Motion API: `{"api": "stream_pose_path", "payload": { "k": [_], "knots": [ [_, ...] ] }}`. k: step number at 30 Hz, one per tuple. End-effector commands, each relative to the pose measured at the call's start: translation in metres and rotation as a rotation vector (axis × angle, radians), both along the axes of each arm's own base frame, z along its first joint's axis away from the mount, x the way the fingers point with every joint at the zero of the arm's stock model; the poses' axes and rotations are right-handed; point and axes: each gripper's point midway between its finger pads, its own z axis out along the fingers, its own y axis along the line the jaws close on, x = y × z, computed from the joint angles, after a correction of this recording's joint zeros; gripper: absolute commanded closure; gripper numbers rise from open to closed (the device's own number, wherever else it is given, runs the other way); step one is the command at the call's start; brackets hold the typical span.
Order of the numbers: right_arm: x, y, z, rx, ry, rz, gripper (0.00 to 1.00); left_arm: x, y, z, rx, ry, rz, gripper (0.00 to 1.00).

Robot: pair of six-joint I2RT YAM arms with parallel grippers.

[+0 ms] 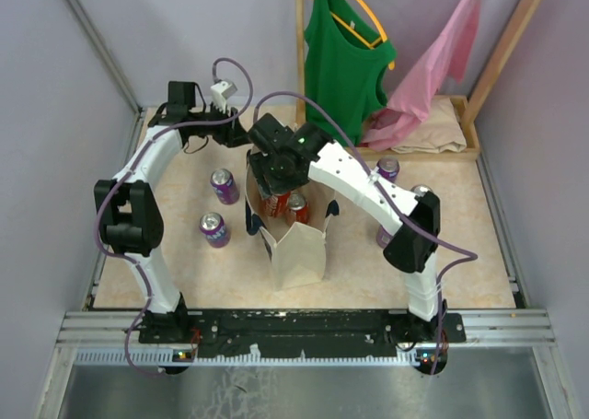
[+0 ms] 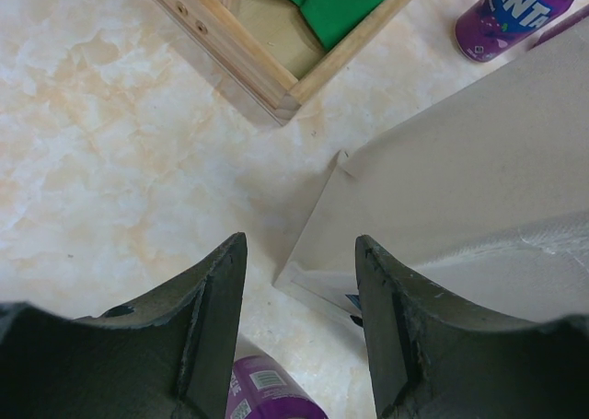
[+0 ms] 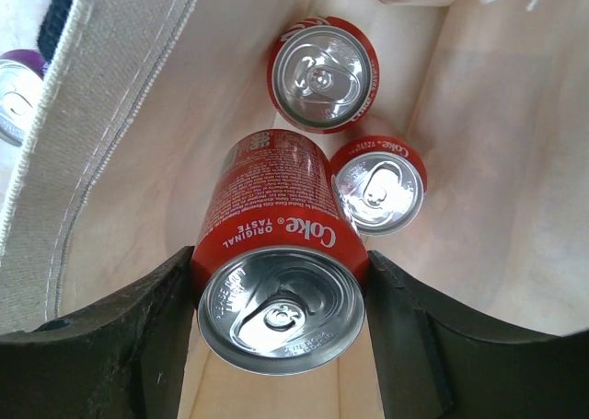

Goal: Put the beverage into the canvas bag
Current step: Place the drink in the canvas bag.

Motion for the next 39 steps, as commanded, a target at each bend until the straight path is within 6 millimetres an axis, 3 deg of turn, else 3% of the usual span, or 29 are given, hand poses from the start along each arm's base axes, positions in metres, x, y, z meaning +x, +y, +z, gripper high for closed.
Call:
{"api": "stream_pose_path", "payload": {
  "k": [1, 6, 16, 39],
  "knots": [
    [0.005, 0.017, 0.022, 0.095, -0.062, 0.047, 1.0, -0.01, -0.003, -0.002, -0.009, 0.009, -0.034, 0.43],
    [0.008, 0.02, 0.009, 0.073, -0.049, 0.062, 1.0, -0.011, -0.002, -0.002, -0.004, 0.006, -0.031, 0.43],
    [0.006, 0.024, 0.001, 0.075, -0.037, 0.084, 1.0, -0.01, -0.002, -0.003, -0.002, 0.012, -0.023, 0.43],
    [0.011, 0.032, -0.051, -0.01, 0.019, 0.151, 1.0, -0.008, -0.003, -0.006, -0.012, 0.018, -0.025, 0.43]
  ]
}}
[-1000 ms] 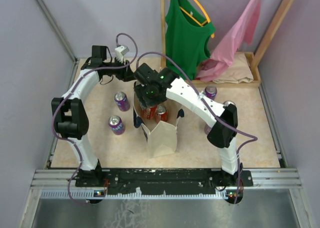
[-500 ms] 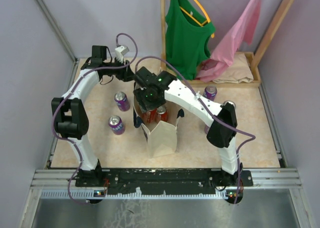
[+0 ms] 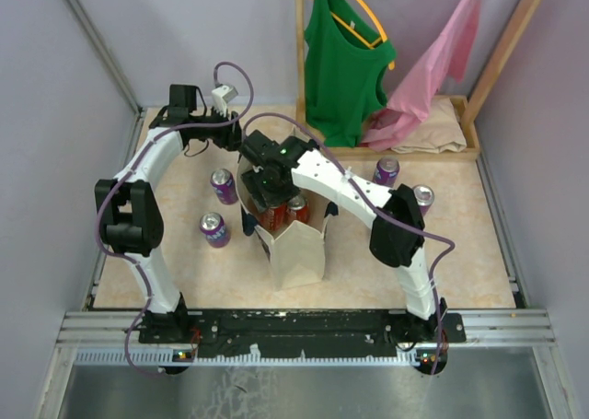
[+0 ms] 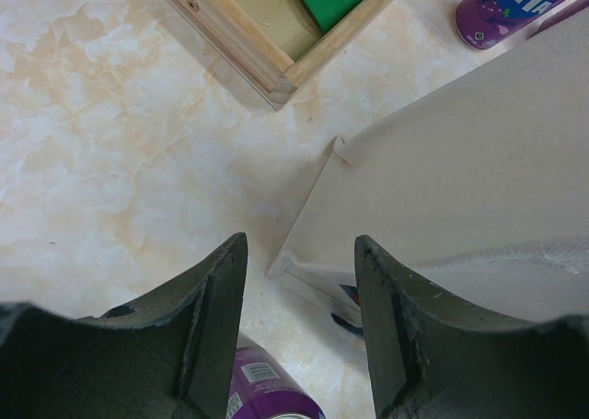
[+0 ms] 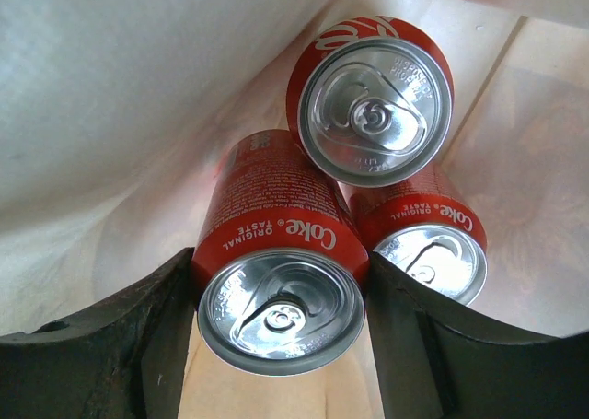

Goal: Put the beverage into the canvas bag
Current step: Place the drink in the canvas bag.

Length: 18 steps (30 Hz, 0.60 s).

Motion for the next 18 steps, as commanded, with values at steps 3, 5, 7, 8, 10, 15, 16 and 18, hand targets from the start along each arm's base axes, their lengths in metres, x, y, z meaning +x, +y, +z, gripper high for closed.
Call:
{"api": "stream_pose_path", "payload": {
  "k": [3, 5, 7, 8, 10, 15, 16, 18],
  "knots": [
    [0.008, 0.012, 0.01, 0.048, -0.044, 0.041, 1.0, 0.0, -0.004, 0.008, -0.019, -0.025, -0.021, 0.43],
    [0.007, 0.011, 0.007, 0.041, -0.038, 0.044, 1.0, 0.0, -0.004, 0.007, -0.02, -0.021, -0.02, 0.43],
    [0.006, 0.011, 0.003, 0.037, -0.03, 0.051, 1.0, -0.001, -0.004, 0.006, -0.021, -0.017, -0.022, 0.44],
    [0.006, 0.011, 0.001, 0.034, -0.026, 0.054, 1.0, -0.001, -0.004, 0.005, -0.021, -0.017, -0.023, 0.43],
    [0.005, 0.01, -0.001, 0.028, -0.021, 0.06, 1.0, -0.001, -0.004, 0.005, -0.021, -0.016, -0.022, 0.43],
    [0.002, 0.008, -0.007, 0.014, -0.006, 0.066, 1.0, -0.002, -0.004, 0.004, -0.021, -0.012, -0.021, 0.44],
    [0.002, 0.007, -0.008, 0.011, -0.004, 0.068, 1.0, -0.002, -0.004, 0.004, -0.021, -0.012, -0.021, 0.44],
    [0.001, 0.006, -0.008, 0.006, -0.001, 0.071, 1.0, -0.002, -0.004, 0.004, -0.021, -0.013, -0.022, 0.43]
  ]
}}
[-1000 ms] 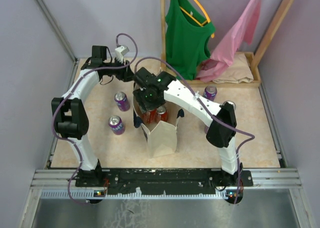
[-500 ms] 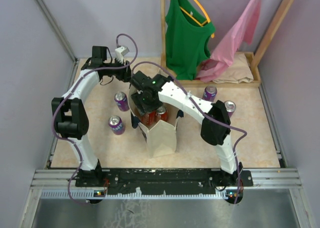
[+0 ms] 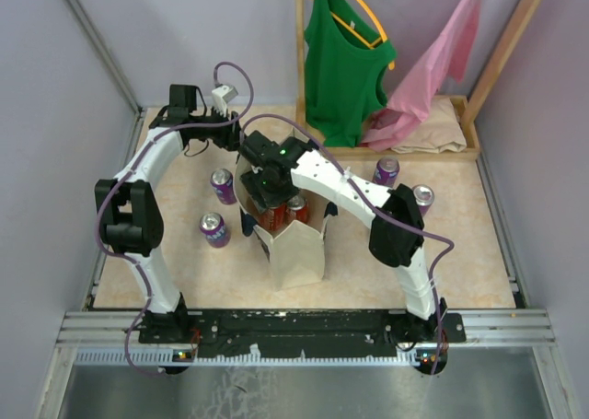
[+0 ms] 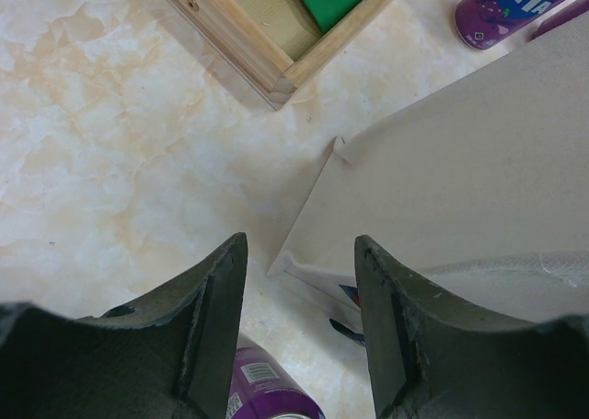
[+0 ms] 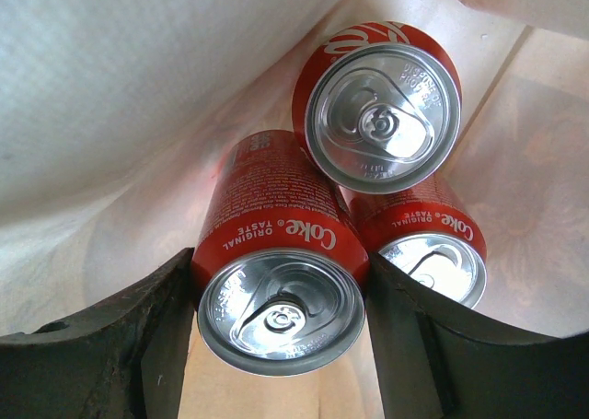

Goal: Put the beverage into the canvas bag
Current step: Place the drink in the canvas bag.

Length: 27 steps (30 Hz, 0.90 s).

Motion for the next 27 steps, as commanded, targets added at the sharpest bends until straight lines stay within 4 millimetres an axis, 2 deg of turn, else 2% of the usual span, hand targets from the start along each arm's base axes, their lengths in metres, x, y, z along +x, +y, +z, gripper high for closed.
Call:
{"api": "stream_pose_path", "payload": {
  "k": [1, 8, 14, 17, 20, 27],
  "knots": [
    [-0.001, 0.005, -0.002, 0.017, 0.001, 0.04, 1.0, -0.002, -0.003, 0.003, -0.02, -0.011, -0.022, 0.43],
    [-0.001, 0.006, -0.001, 0.025, -0.008, 0.059, 1.0, -0.002, -0.004, 0.002, -0.024, -0.008, -0.025, 0.43],
    [-0.005, 0.007, -0.006, 0.014, 0.009, 0.088, 0.63, -0.002, -0.003, 0.001, -0.023, -0.005, -0.025, 0.43],
    [-0.006, 0.007, -0.008, 0.008, 0.018, 0.099, 0.55, -0.003, -0.003, 0.001, -0.022, -0.002, -0.025, 0.43],
    [-0.008, 0.005, -0.011, -0.002, 0.027, 0.116, 0.57, -0.003, -0.004, 0.001, -0.024, -0.001, -0.026, 0.43],
    [-0.014, 0.005, -0.015, -0.021, 0.038, 0.177, 0.78, -0.002, -0.004, 0.001, -0.025, -0.003, -0.026, 0.44]
  ]
}}
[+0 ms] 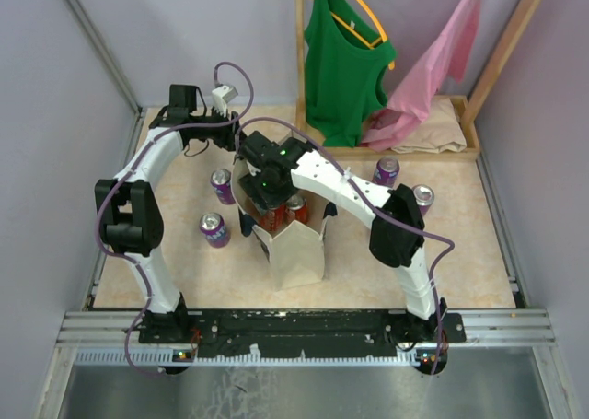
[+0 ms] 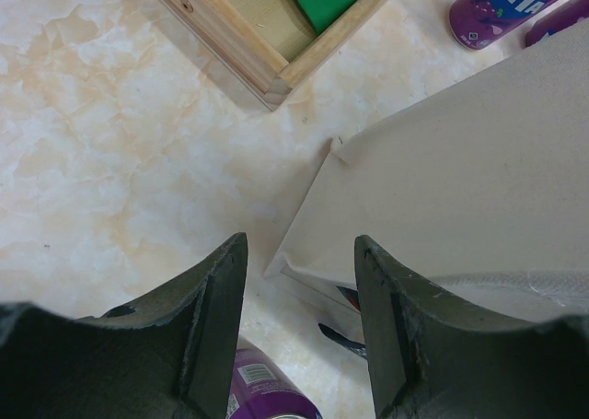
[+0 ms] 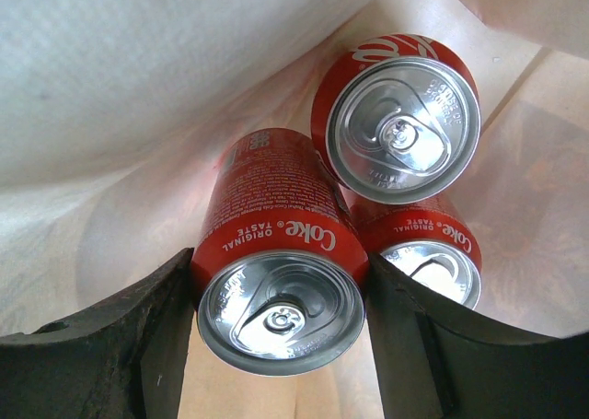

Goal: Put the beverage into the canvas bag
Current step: Place the drink in the canvas bag.

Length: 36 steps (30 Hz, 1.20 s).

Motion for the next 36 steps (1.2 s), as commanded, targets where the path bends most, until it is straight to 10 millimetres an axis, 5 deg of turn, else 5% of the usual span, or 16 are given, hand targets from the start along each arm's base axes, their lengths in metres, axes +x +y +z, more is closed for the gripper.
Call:
{"api": "stream_pose_path", "payload": {
  "k": [1, 17, 32, 36],
  "knots": [
    [-0.012, 0.004, -0.012, -0.015, 0.039, 0.081, 0.8, -0.001, -0.003, 0.0, -0.018, -0.004, -0.018, 0.44],
    [-0.014, 0.005, -0.001, -0.008, -0.054, 0.187, 1.0, 0.0, -0.004, -0.002, -0.023, 0.004, -0.017, 0.44],
    [-0.011, 0.011, 0.003, 0.014, -0.103, 0.22, 0.99, 0.0, -0.003, -0.003, -0.024, 0.006, -0.016, 0.44],
    [-0.01, 0.012, 0.003, 0.022, -0.109, 0.22, 0.87, 0.001, -0.004, -0.003, -0.027, 0.005, -0.02, 0.44]
  ]
}}
